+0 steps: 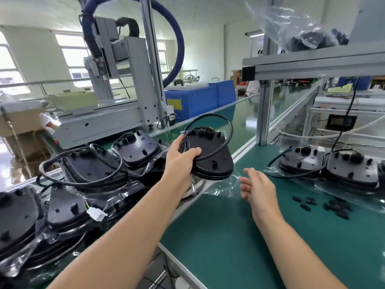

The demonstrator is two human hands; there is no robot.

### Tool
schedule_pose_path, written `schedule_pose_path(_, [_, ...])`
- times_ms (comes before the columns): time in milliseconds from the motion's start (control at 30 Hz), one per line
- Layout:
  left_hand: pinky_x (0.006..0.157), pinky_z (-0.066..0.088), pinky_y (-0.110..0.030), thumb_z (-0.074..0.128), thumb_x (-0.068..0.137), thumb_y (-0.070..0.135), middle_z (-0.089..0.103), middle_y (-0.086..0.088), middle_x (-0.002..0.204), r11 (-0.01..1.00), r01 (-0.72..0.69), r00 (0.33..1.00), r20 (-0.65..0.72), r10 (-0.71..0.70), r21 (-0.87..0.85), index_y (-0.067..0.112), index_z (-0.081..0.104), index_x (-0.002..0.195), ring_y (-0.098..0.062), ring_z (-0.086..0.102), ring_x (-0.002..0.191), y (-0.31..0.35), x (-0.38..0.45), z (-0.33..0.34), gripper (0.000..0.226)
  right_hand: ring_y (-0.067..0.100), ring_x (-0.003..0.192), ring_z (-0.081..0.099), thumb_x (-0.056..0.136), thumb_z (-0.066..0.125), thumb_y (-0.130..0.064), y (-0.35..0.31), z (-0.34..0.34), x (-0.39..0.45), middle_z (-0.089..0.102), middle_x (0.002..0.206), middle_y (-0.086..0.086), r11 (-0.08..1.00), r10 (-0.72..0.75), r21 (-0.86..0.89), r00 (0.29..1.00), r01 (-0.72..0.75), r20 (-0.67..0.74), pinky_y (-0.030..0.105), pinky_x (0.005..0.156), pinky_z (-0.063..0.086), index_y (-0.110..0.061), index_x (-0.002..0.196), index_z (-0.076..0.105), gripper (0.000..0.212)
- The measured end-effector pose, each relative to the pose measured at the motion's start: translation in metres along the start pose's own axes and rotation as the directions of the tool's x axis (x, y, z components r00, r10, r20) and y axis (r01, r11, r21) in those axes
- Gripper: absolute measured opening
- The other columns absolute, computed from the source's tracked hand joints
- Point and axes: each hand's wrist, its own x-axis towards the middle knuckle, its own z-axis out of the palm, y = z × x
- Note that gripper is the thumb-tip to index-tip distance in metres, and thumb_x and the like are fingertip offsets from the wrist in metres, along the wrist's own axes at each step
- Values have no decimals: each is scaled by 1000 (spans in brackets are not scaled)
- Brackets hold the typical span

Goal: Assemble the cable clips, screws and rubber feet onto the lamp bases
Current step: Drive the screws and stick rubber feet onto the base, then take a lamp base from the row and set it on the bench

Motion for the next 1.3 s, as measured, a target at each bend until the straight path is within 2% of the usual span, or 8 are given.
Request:
schedule_pose_path(300, [94, 51, -51, 52, 85, 3, 50, -14, 136, 945, 11, 967, -245, 73, 327, 19, 29, 146, -31, 59, 111, 13, 111, 33, 67, 2, 54, 54, 98, 53, -29, 8, -12, -13, 68, 78, -2, 994, -77, -81, 997, 75, -20, 21, 50, 45, -21, 92, 65, 16])
schedule_pose_path(433, [97, 38, -27, 45, 91, 6, 24, -10, 153, 873, 108, 924, -371, 88, 476, 16, 16, 151, -24, 43, 122, -6, 142, 39, 68, -1, 53, 54, 98, 53, -25, 10, -8, -18, 67, 77, -4, 992, -86, -89, 996, 88, 18, 17, 48, 44, -21, 93, 66, 14])
schedule_pose_path(700, [114, 17, -29, 36, 94, -6, -1, -17, 161, 608, 148, 917, -339, 212, 780, 0, 10, 151, -29, 8, 147, -67, 167, 35, 63, 2, 54, 54, 97, 52, -18, 16, -11, -10, 68, 69, -8, 993, -56, -109, 998, 56, 5, 17, 50, 43, -19, 88, 68, 18])
schedule_pose_path(833, [117, 14, -47, 35, 98, 3, 33, -23, 147, 181, 265, 929, -302, 215, 947, -9, 31, 140, -42, 23, 139, -57, 172, 28, 44, 6, 54, 52, 96, 52, -14, 15, -14, -8, 66, 65, -5, 998, -30, -49, 998, 27, -53, 19, 47, 41, -14, 82, 68, 21])
schedule_pose_path(1033, [114, 15, -58, 37, 101, 23, 19, -28, 156, -364, 247, 967, -255, 26, 898, 1, 27, 149, -50, 10, 143, -55, 163, 28, 53, 7, 50, 49, 95, 51, -9, 2, -33, -13, 65, 63, -4, 1000, -6, 22, 987, 9, -164, 19, 43, 38, -10, 82, 67, 20])
schedule_pose_path(1167, [109, 28, -58, 51, 92, 22, 49, -19, 142, -756, 32, 993, 63, 97, 653, 12, 53, 134, -52, 27, 138, -43, 143, 55, 43, 7, 49, 48, 95, 49, -5, -12, -66, -21, 65, 62, -3, 999, 12, 49, 976, -1, -216, 19, 41, 37, -8, 82, 67, 22])
schedule_pose_path(1233, [98, 34, -46, 51, 90, 20, 61, -12, 129, -716, -131, 971, 236, 49, 686, 14, 62, 116, -42, 41, 131, -50, 137, 79, 29, 7, 48, 48, 94, 49, -4, -21, -88, -27, 64, 62, -1, 999, 3, 46, 967, 9, -253, 20, 41, 36, -7, 83, 67, 21])
schedule_pose_path(1300, [82, 35, -36, 48, 92, 27, 66, -10, 112, -443, -257, 945, 320, 72, 859, 13, 57, 91, -31, 55, 109, -66, 130, 109, 17, 7, 47, 48, 94, 50, -3, -29, -114, -33, 64, 62, 0, 999, -15, 40, 957, 28, -291, 19, 39, 35, -5, 85, 67, 20])
